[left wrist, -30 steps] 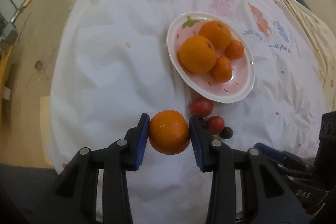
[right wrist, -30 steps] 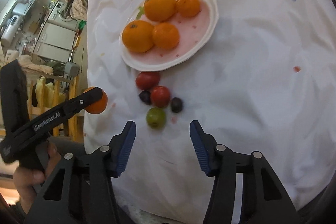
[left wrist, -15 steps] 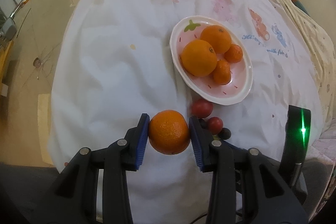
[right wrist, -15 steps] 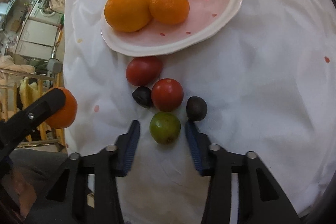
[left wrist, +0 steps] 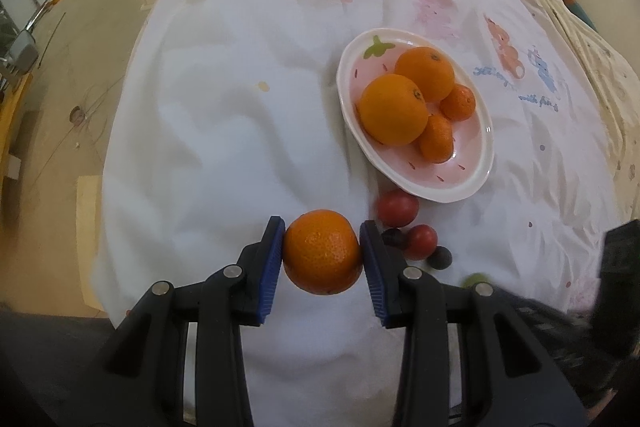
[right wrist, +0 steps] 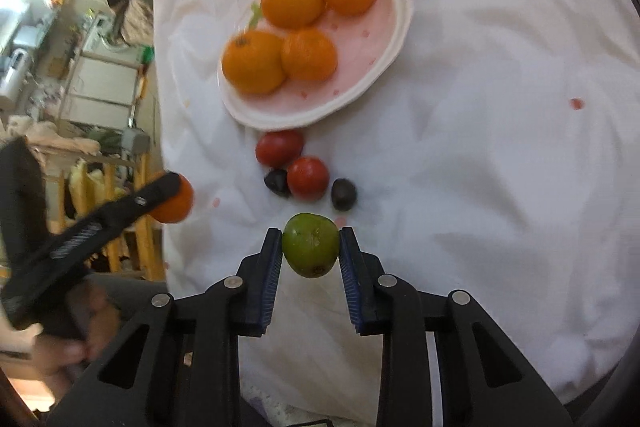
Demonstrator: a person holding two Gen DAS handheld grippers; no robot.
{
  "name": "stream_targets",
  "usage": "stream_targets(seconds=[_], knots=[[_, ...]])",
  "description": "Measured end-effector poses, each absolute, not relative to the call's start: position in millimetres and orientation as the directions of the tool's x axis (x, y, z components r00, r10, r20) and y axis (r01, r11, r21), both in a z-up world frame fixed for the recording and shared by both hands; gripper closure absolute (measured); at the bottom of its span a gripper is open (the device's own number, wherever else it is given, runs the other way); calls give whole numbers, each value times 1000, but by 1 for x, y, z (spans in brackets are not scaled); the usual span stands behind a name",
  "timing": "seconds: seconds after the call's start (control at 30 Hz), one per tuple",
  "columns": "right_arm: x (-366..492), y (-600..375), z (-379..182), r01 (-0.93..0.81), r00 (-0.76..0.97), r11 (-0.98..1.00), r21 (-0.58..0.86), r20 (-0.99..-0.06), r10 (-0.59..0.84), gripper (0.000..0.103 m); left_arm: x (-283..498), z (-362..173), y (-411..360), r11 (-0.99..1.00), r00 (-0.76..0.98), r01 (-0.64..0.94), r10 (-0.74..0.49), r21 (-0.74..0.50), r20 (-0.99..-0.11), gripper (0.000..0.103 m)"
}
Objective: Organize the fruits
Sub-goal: 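Grasp the green fruit with the right gripper while the left gripper holds the mandarin, then lower the mandarin and green fruit into the plate and open both grippers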
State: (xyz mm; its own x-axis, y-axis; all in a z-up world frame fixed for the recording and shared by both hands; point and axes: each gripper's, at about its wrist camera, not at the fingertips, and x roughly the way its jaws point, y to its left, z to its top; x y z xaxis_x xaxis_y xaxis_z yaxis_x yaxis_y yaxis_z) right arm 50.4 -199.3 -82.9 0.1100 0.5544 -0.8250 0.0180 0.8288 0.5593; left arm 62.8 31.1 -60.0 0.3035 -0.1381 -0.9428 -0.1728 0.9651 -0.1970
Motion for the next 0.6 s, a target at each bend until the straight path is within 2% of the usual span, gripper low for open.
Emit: stream_targets(seconds=[0.37, 0.6], knots=[[86, -261, -33, 14, 252, 787, 617, -763, 595, 73, 71, -29, 36, 977, 407, -148, -79, -151, -910, 69], [129, -257, -29, -6, 267, 777, 630, -748, 608, 73, 110, -9, 29, 985, 444, -89, -95, -149, -891, 69]])
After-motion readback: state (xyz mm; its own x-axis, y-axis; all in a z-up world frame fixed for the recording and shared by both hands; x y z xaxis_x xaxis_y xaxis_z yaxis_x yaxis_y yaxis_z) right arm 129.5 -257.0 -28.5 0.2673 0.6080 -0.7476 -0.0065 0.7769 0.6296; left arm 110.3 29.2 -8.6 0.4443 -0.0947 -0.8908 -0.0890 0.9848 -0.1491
